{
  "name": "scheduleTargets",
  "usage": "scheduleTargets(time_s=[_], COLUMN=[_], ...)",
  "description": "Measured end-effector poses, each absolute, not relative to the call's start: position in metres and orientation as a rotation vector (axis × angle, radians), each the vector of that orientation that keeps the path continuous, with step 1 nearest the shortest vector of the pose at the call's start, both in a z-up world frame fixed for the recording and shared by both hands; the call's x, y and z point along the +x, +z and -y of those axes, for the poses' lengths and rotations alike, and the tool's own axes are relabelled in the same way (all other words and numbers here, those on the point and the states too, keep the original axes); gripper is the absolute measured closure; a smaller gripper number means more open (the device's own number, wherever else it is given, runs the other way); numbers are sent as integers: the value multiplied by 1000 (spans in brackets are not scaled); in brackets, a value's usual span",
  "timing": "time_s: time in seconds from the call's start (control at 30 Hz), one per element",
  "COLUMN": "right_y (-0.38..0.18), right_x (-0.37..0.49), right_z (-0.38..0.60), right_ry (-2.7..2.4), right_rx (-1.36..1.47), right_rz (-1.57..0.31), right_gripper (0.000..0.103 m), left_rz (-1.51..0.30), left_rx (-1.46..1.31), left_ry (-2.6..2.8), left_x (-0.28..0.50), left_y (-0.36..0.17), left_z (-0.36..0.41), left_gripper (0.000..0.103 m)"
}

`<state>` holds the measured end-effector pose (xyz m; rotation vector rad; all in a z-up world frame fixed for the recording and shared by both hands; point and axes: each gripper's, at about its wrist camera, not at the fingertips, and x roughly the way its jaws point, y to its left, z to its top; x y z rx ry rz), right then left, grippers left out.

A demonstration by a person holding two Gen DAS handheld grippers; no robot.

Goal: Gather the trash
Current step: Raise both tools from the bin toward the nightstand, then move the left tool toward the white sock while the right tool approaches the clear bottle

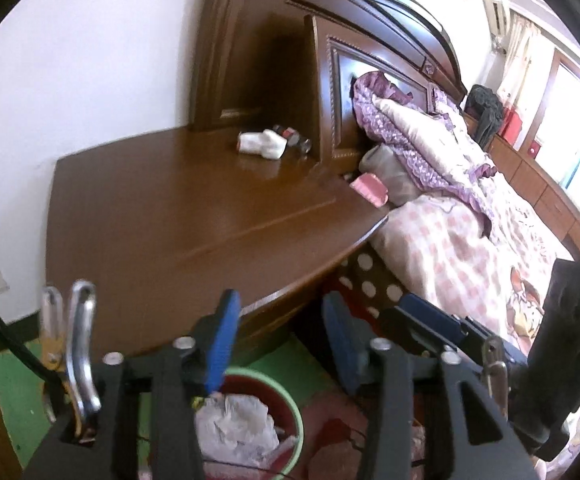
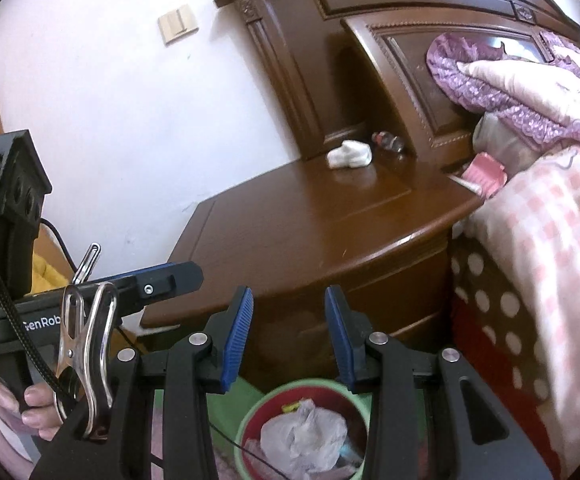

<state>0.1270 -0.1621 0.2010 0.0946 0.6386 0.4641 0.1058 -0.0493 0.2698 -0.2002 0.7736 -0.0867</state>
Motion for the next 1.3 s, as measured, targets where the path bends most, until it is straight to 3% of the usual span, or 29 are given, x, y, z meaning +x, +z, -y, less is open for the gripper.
scheduleTargets(time_s=[0.6,0.73,1.3], right_y=[244,247,240], right_x=[199,217,324], right_z=[208,214,225], right_ry=[364,336,267], right_rx=[106,123,166], right_rz=[-546,-534,-545], right_gripper=[64,64,64], left_rz=[-730,-741,-772], left_rx=[-161,-147,-157], left_ry=[-58,-90,-16], left_x=[224,258,389], left_y=[285,279,246], left_z=[73,75,47], left_gripper=[49,42,38])
